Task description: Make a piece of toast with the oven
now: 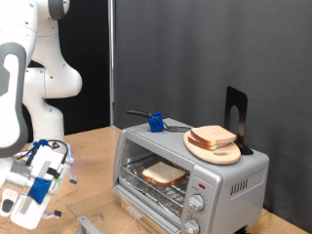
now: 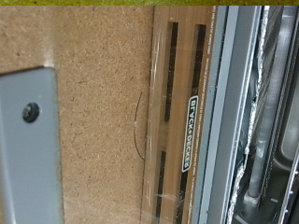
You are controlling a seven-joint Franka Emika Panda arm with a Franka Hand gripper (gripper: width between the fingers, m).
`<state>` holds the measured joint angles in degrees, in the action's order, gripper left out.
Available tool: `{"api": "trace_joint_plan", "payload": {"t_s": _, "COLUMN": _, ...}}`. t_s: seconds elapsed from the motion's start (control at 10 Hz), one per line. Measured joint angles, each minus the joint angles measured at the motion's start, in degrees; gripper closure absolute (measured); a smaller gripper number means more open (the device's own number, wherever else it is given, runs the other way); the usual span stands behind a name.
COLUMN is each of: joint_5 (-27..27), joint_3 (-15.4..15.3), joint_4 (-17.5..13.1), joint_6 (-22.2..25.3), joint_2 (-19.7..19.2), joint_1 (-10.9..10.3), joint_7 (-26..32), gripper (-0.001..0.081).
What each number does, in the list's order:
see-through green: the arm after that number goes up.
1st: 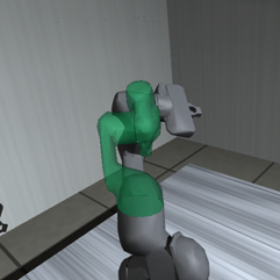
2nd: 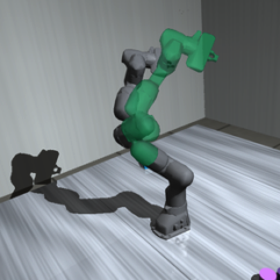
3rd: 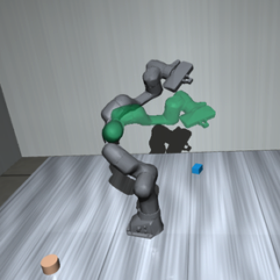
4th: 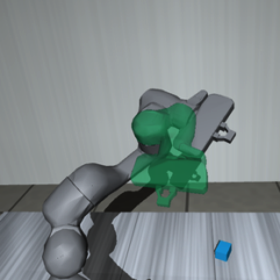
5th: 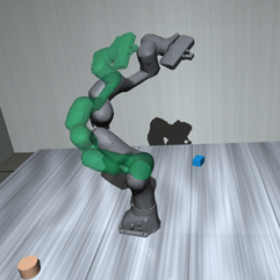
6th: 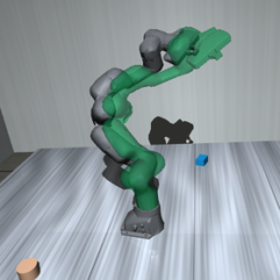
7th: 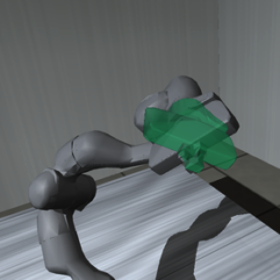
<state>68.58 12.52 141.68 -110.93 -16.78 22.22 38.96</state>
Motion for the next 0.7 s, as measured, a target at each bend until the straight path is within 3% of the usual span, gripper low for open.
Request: {"api": "trace_joint_plan", "payload": {"t_s": 0.7, "joint_5": 3.01, "joint_3": -3.5, "joint_4": 0.78, "joint_6": -1.49, "joint_2": -0.93, "joint_1": -0.26, "joint_7": -0.01, "gripper": -0.0002}}
